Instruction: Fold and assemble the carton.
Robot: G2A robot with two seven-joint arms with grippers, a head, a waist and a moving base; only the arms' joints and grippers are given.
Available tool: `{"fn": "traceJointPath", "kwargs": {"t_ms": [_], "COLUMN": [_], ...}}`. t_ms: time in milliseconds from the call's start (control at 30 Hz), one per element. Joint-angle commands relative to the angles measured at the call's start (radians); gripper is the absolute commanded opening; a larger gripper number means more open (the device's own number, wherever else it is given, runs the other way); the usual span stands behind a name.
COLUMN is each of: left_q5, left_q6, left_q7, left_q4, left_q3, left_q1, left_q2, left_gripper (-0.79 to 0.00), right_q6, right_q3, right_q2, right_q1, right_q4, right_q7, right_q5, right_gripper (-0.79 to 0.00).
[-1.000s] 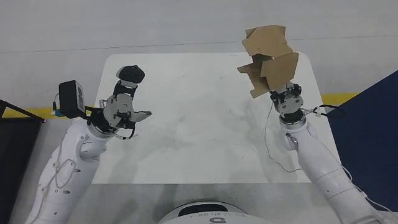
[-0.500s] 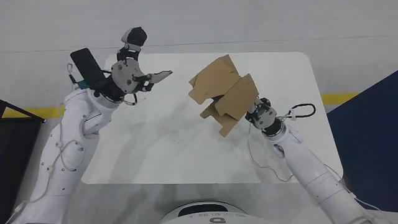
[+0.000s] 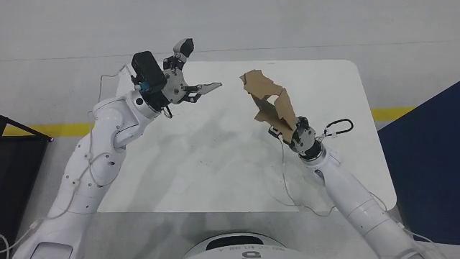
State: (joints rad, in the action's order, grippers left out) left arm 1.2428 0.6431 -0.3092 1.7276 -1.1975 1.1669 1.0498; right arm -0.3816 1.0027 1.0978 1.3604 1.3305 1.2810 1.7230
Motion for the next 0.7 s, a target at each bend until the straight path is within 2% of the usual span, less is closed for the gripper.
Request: {"fn": "traceJointPath", "kwargs": {"t_ms": [0,367,667], "left_q5": [0.002,-0.014,-0.035], "left_q6": [0.000,-0.020,0.078], "left_q7": [0.008,0.089,0.152], "left_q4": [0.003,-0.002,-0.024], "left_q3": [0.019,0.102,0.153], "left_q1": [-0.010,-0.073,-0.099], "left_q2": [0.004,0.028,0.037], "left_gripper": [0.000,0.000,0.000], "right_q6": [-0.002,0.025,0.020], "right_q3": [-0.005,-0.034,-0.022], "right_q2": [0.004,0.024,0.027], "right_q1": [-0.006,-0.026,-0.029], "right_q4": [-0.005,-0.036,-0.050], "right_q7": [-0.009,-0.070,-0.074], "right_q5": [-0.007,-0.128,-0.203], "right_gripper": [-0.785,-0.785,-0.785]}}
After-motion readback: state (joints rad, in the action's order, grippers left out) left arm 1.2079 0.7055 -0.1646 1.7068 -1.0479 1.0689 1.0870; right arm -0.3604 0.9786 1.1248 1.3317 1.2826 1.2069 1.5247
